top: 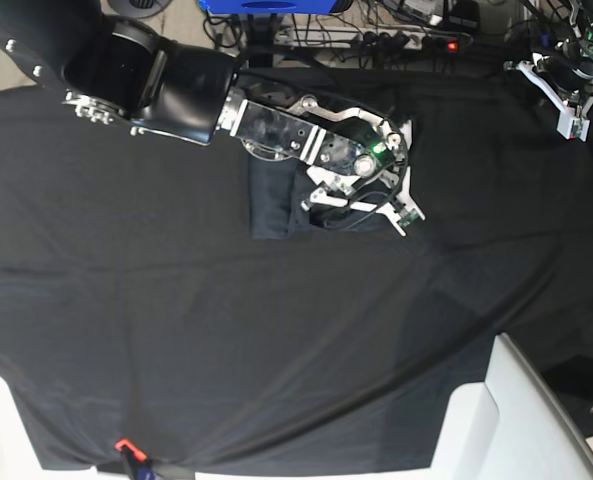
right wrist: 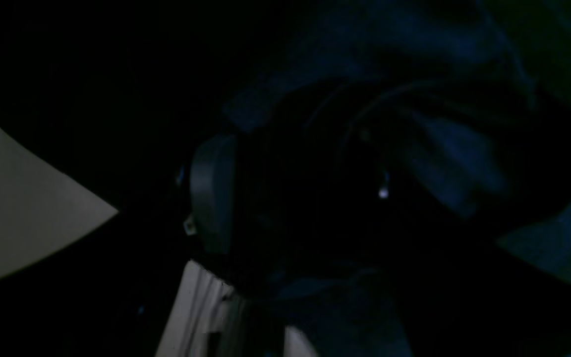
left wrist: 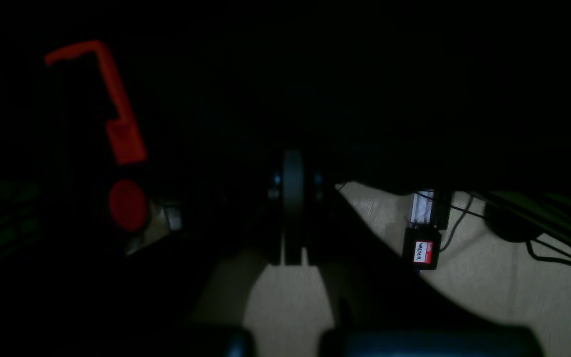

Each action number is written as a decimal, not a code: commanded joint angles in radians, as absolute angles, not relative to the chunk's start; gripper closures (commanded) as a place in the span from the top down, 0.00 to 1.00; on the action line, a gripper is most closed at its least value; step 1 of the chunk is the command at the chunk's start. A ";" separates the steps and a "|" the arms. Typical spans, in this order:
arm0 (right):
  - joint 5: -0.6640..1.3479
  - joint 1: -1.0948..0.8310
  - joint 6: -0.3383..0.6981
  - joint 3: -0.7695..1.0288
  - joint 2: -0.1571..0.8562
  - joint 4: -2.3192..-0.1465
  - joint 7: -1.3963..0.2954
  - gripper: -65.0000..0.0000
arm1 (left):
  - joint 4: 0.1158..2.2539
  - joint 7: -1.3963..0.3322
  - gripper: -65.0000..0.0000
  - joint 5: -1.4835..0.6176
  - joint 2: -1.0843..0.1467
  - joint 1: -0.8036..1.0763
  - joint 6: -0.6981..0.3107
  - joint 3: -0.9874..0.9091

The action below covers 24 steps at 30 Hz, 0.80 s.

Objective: Fold the T-shirt properly

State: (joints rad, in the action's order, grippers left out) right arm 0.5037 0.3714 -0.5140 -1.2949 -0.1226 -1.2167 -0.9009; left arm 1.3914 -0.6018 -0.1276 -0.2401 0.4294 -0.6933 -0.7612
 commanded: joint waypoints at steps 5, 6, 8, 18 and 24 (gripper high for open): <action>0.556 0.387 -0.504 -1.291 -0.142 -1.251 -0.897 0.49 | 1.405 -0.591 0.00 -0.133 -0.259 0.432 -0.698 -0.766; 0.568 0.387 -0.503 -1.290 -0.142 -1.265 -0.895 0.49 | 1.405 -0.591 0.00 -0.133 -0.259 0.432 -0.698 -0.766; 0.576 0.387 -0.506 -1.290 -0.142 -1.285 -0.895 0.49 | 1.405 -0.591 0.00 -0.131 -0.259 0.432 -0.698 -0.766; 0.578 0.372 -0.452 -1.290 -0.142 -1.299 -0.860 0.49 | 1.405 -0.591 0.00 -0.131 -0.260 0.432 -0.698 -0.766; 0.667 0.378 -0.390 -1.290 -0.143 -1.230 -0.762 0.49 | 1.405 -0.591 0.00 -0.131 -0.260 0.432 -0.698 -0.766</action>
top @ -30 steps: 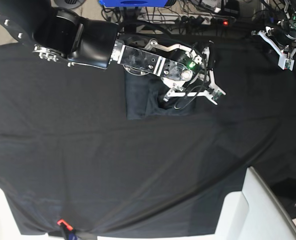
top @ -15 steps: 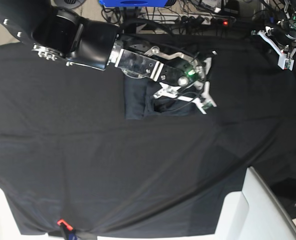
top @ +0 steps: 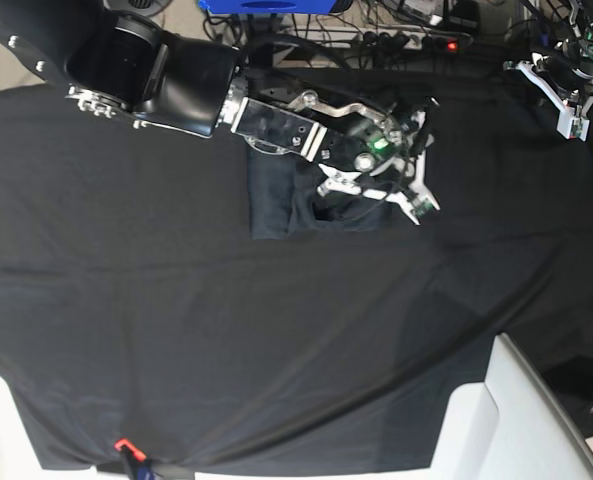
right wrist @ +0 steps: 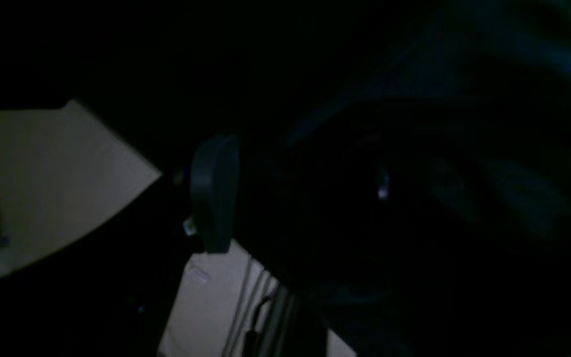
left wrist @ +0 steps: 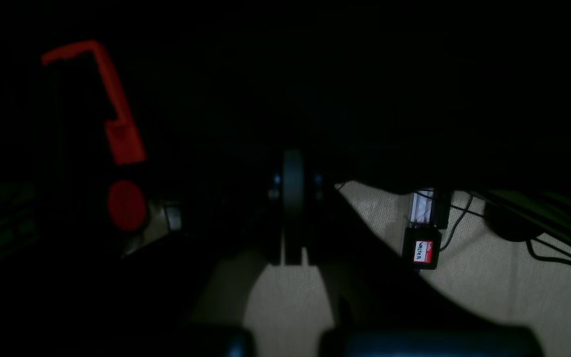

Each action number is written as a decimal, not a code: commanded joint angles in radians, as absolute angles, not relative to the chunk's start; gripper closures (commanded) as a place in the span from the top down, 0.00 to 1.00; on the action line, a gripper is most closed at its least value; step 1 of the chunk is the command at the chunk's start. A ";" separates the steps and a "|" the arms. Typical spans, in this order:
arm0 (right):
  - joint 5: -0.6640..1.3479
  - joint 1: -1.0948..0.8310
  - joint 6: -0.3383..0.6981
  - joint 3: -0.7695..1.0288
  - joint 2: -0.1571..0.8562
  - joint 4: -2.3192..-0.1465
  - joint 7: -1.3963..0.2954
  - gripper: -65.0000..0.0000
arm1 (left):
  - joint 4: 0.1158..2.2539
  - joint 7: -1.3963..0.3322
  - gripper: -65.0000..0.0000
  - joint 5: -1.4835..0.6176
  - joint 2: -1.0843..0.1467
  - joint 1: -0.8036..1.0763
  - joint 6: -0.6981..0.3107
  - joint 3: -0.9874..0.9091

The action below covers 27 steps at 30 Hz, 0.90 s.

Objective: Fold the T-shirt properly

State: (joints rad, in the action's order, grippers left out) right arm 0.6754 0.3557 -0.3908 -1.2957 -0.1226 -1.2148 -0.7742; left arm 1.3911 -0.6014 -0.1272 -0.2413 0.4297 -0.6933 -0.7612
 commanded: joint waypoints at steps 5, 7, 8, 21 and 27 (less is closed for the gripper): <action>0.740 0.398 -0.318 -1.290 -0.143 -1.175 -0.665 0.49 | 1.405 -0.590 0.00 -0.131 -0.266 0.432 -0.698 -0.766; 0.769 0.407 -0.288 -1.293 -0.143 -1.182 -0.645 0.49 | 1.403 -0.591 0.00 -0.131 -0.271 0.432 -0.698 -0.765; 0.777 0.409 -0.266 -1.293 -0.143 -1.184 -0.644 0.49 | 1.403 -0.591 0.00 -0.131 -0.272 0.432 -0.698 -0.765; 0.780 0.421 -0.246 -1.288 -0.134 -1.310 -0.650 0.49 | 1.403 -0.591 0.00 -0.131 -0.272 0.432 -0.698 -0.765; 0.774 0.409 -0.463 -1.156 -0.058 -1.538 -0.842 0.48 | 1.403 -0.590 0.00 -0.131 -0.274 0.432 -0.698 -0.766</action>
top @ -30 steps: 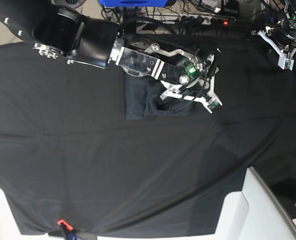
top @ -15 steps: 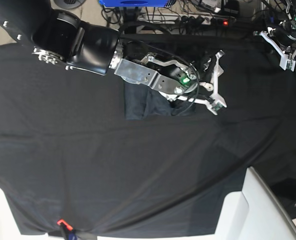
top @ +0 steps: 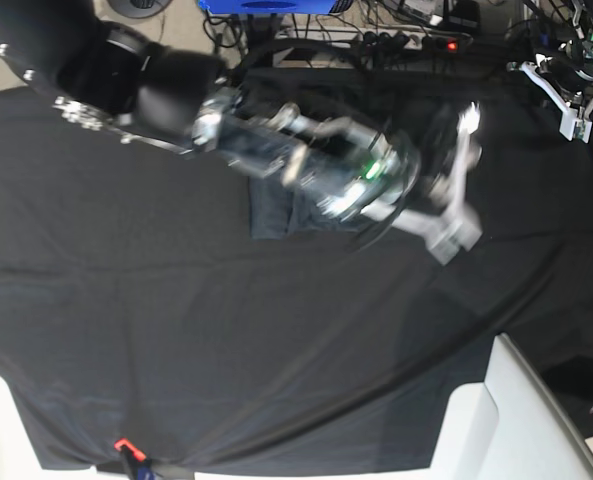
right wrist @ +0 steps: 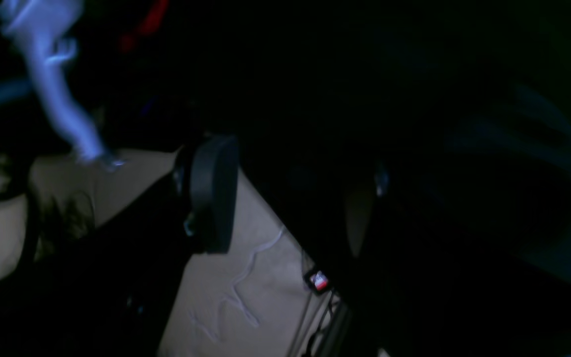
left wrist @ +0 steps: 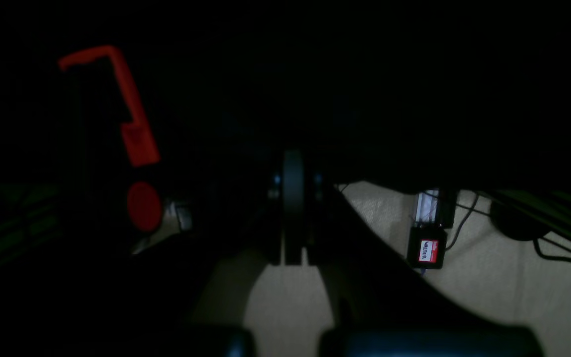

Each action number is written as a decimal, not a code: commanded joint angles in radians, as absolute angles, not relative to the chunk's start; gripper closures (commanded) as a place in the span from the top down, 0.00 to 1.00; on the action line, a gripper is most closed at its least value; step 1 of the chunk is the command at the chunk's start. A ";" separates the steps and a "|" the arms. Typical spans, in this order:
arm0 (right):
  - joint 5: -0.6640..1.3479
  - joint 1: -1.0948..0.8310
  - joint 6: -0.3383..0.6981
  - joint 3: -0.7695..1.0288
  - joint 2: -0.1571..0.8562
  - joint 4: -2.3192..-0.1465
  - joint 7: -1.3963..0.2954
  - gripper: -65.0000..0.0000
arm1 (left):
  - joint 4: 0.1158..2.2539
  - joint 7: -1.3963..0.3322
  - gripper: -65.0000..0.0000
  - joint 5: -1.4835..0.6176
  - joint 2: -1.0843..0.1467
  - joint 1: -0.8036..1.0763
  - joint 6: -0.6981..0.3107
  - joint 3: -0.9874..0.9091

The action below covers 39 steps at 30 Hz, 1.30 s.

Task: Fold the T-shirt properly
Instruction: 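Reposition the right gripper over the folded shirt bundle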

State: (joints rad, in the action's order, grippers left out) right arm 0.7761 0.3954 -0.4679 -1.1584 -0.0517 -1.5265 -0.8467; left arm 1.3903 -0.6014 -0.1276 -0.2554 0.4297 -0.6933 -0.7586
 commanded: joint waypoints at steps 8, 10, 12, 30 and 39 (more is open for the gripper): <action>0.774 0.285 -0.565 -0.917 0.122 -1.613 -0.895 0.07 | 1.356 -0.584 0.00 -0.133 -0.302 0.433 -0.698 -0.774; 0.774 0.251 -0.565 -0.872 0.145 -1.613 -0.895 0.00 | 1.354 -0.556 0.00 -0.133 -0.302 0.433 -0.698 -0.774; 0.766 0.234 -0.565 -0.848 0.166 -1.613 -0.895 0.01 | 1.354 -0.541 0.00 -0.133 -0.302 0.433 -0.698 -0.774; 0.668 0.104 -0.572 -0.840 0.159 -1.600 -0.846 0.00 | 1.354 -0.538 0.00 -0.133 -0.302 0.435 -0.698 -0.768; 0.670 0.107 -0.564 -0.846 0.099 -1.438 -0.774 0.00 | 1.354 -0.538 0.00 -0.133 -0.302 0.435 -0.698 -0.773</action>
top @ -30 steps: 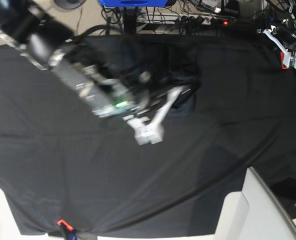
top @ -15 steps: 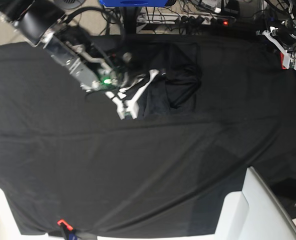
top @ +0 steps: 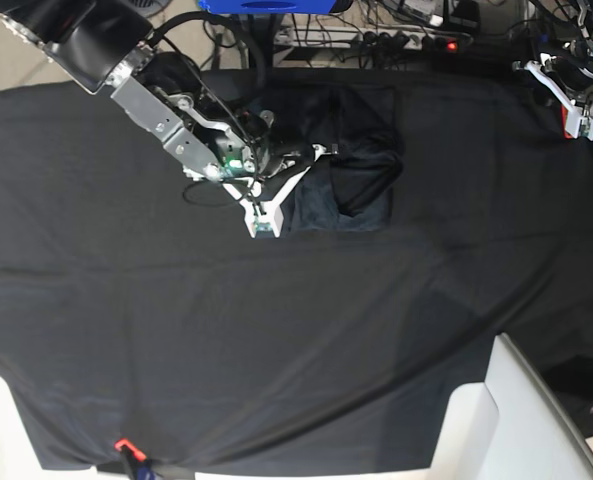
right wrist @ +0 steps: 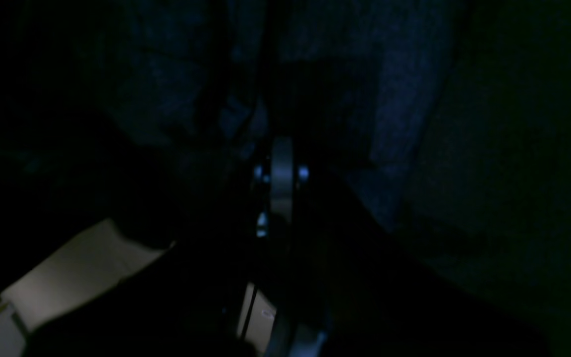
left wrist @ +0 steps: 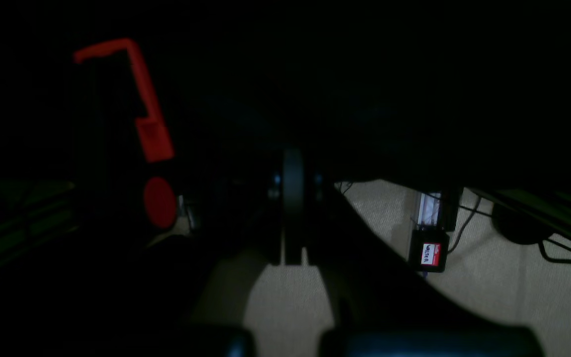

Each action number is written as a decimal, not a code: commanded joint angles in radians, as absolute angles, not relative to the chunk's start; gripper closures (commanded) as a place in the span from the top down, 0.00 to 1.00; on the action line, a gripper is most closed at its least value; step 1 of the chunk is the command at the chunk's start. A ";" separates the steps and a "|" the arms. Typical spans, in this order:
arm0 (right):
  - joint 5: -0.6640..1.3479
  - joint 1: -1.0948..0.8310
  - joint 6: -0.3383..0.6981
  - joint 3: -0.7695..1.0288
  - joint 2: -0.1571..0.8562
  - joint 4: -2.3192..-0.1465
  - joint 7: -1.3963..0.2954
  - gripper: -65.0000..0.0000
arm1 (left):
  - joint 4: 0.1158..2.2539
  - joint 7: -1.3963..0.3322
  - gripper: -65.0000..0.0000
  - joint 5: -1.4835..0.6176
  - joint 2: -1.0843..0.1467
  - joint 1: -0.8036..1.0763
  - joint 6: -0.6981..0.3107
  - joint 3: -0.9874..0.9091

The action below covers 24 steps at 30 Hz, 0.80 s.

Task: Fold the T-shirt properly
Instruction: 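Reposition the right gripper over the folded shirt bundle, then grip and tuck the bundle's loose fabric with the right gripper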

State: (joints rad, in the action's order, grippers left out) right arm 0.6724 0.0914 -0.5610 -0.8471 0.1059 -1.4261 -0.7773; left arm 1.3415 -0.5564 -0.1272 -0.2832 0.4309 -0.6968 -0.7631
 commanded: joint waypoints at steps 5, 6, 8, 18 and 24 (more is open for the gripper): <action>0.668 0.133 -0.562 -0.846 0.079 -1.406 -0.769 0.00 | 1.354 -0.538 0.00 -0.133 -0.302 0.435 -0.698 -0.774; 0.668 0.136 -0.562 -0.842 0.076 -1.406 -0.769 0.00 | 1.354 -0.538 0.00 -0.133 -0.302 0.435 -0.698 -0.774; 0.668 0.159 -0.562 -0.845 0.073 -1.406 -0.769 0.00 | 1.354 -0.538 0.00 -0.133 -0.302 0.435 -0.698 -0.774; 0.670 0.228 -0.561 -0.845 -0.025 -1.307 -0.768 0.00 | 1.354 -0.538 0.00 -0.133 -0.302 0.435 -0.698 -0.774; 0.667 0.285 -0.495 -0.846 -0.097 -1.211 -0.746 0.00 | 1.354 -0.538 0.00 -0.133 -0.302 0.437 -0.698 -0.774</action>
